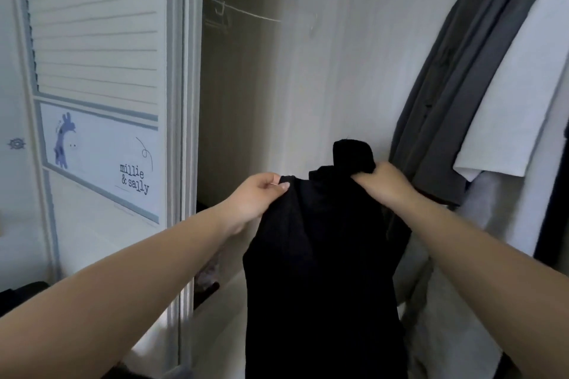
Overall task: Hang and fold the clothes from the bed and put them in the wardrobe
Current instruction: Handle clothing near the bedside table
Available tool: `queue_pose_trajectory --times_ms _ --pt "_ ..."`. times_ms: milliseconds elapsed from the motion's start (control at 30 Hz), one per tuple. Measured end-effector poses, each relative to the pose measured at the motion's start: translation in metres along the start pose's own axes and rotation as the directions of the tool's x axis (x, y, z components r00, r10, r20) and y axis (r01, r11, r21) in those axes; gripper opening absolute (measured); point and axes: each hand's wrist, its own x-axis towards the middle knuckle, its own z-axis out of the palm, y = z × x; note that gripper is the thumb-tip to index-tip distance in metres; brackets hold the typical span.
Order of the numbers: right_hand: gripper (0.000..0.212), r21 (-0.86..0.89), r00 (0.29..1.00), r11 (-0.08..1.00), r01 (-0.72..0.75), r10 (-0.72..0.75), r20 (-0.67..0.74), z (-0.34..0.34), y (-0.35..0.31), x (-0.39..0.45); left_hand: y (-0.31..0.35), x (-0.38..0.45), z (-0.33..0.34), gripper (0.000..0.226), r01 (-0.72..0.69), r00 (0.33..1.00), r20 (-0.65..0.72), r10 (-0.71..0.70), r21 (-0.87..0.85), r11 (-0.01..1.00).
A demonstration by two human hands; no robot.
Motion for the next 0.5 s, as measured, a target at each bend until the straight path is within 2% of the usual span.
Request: queue_pose_trajectory --times_ms 67,100,167,233,333,433,467,500 --pt "0.017 -0.107 0.994 0.99 0.092 -0.086 0.061 0.001 -0.002 0.026 0.012 0.023 0.002 0.02 -0.043 0.999 -0.026 0.043 -0.032 0.999" --pt "0.03 -0.097 0.983 0.981 0.165 -0.156 0.094 0.001 -0.004 0.037 0.018 0.034 0.003 0.021 -0.066 0.997 -0.037 0.064 -0.034 0.997" --pt "0.069 0.075 0.933 0.955 0.287 -0.296 0.205 -0.002 -0.013 0.052 0.032 0.053 0.003 0.018 -0.118 0.992 -0.045 0.118 0.009 0.993" --pt "0.094 0.235 0.863 0.914 0.332 -0.394 0.315 -0.005 -0.026 0.065 0.048 0.071 0.002 0.014 -0.164 0.986 -0.026 0.166 0.061 0.985" --pt "0.11 0.156 0.817 0.89 0.429 -0.456 0.353 0.003 -0.046 0.082 0.064 0.091 0.002 0.017 -0.209 0.978 0.0 0.211 0.132 0.969" --pt "0.102 0.063 0.849 0.872 0.485 -0.486 0.207 0.017 -0.057 0.102 0.072 0.109 -0.001 0.011 -0.252 0.964 -0.051 0.26 0.131 0.959" --pt "0.088 0.039 0.856 0.869 0.493 -0.493 0.154 0.019 -0.058 0.109 0.073 0.114 -0.004 0.008 -0.267 0.958 -0.077 0.278 0.12 0.956" --pt "0.064 -0.006 0.857 0.861 0.508 -0.504 0.108 0.019 -0.06 0.116 0.074 0.119 -0.009 0.007 -0.288 0.949 -0.103 0.298 0.101 0.952"
